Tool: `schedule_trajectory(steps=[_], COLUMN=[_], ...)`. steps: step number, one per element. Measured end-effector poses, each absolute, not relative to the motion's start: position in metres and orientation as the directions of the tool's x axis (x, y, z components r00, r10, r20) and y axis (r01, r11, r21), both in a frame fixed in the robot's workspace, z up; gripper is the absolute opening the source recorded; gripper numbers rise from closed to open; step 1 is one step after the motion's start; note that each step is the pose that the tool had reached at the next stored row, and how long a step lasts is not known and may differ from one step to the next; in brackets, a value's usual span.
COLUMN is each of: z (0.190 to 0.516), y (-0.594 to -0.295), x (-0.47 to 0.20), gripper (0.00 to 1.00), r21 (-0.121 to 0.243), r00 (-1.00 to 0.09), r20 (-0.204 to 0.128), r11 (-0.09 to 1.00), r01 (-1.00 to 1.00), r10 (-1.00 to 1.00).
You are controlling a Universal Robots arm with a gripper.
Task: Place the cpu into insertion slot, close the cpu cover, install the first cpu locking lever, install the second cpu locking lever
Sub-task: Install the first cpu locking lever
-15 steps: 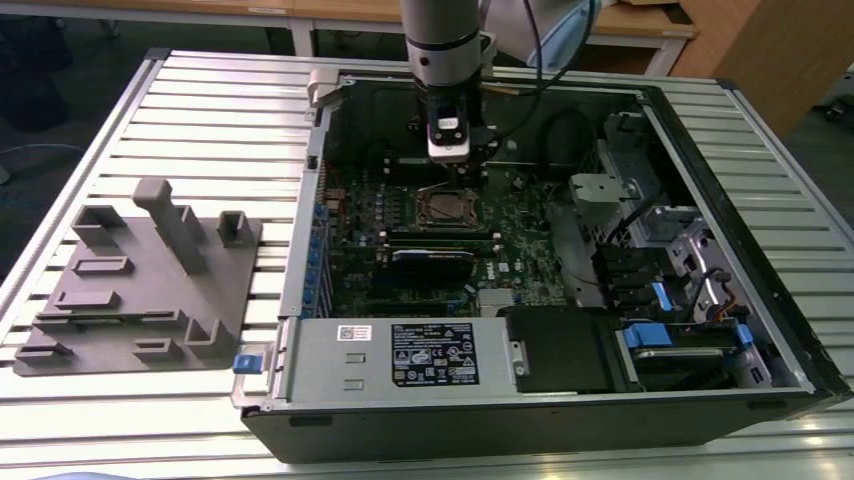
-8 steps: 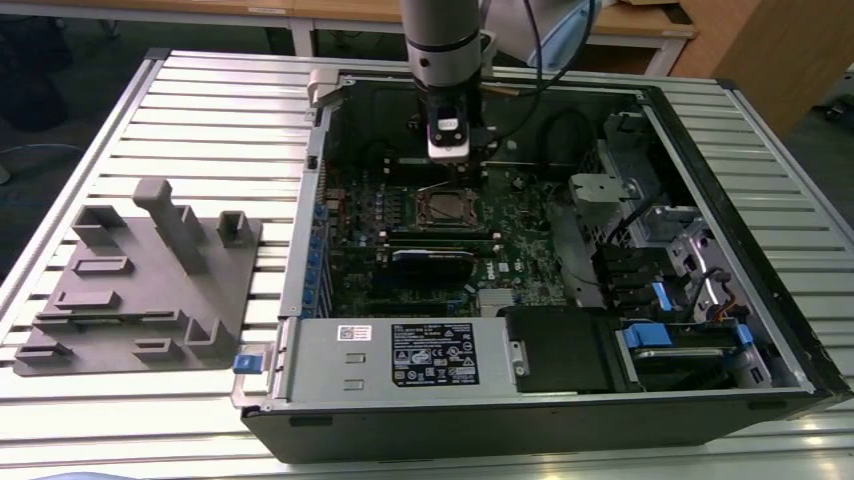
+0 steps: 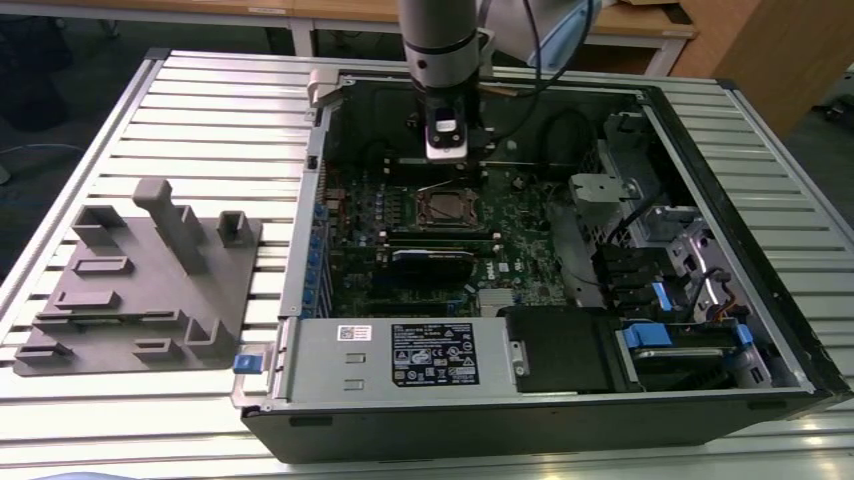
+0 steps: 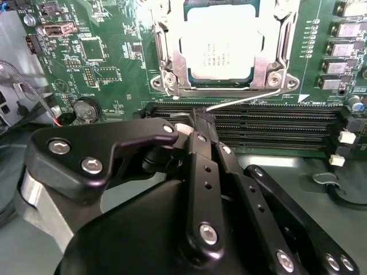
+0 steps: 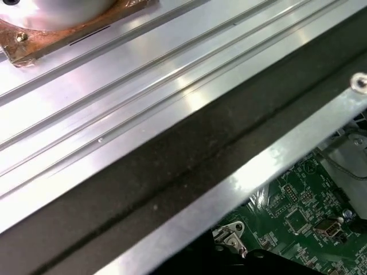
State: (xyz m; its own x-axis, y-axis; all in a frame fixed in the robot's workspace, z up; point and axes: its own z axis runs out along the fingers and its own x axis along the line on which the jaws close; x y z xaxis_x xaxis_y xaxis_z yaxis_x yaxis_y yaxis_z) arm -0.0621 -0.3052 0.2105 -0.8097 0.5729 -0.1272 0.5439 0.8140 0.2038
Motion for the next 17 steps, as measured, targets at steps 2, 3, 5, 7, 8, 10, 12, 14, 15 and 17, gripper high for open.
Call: schedule_trajectory(steps=[2,3,5,7,8,10,12,14,15,17], z=[0.2100,0.2097,0.2091,0.2084,0.2081,0.2077,0.2075,0.2075,0.2074,0.2074], y=[-0.3052,-0.3052,-0.3053,-0.3053,-0.3053,-0.3053,-0.3052,-0.3053,-0.3053,-0.3053], x=[-0.0629,-0.0633,-0.0640,-0.0647,-0.0650,-0.0656,-0.0662,-0.0662,-0.0663,-0.0663], gripper=[0.11,0.11,0.11,0.11,0.11,0.11,0.11,0.11,0.11,0.11], r21=[0.206,0.206,0.207,0.209,0.209,0.209,0.210,0.210,0.210,0.210], r00=[-0.810,-0.810,-0.811,-0.812,-0.812,-0.813,-0.813,-0.814,-0.814,-0.814], r20=[-0.128,-0.129,-0.130,-0.131,-0.132,-0.133,-0.133,-0.133,-0.133,-0.133], r11=[0.814,0.815,0.816,0.816,0.817,0.818,0.818,0.819,0.819,0.819], r01=[0.543,0.542,0.540,0.538,0.538,0.536,0.535,0.535,0.534,0.534], r10=[0.572,0.572,0.570,0.569,0.568,0.567,0.566,0.565,0.565,0.565])
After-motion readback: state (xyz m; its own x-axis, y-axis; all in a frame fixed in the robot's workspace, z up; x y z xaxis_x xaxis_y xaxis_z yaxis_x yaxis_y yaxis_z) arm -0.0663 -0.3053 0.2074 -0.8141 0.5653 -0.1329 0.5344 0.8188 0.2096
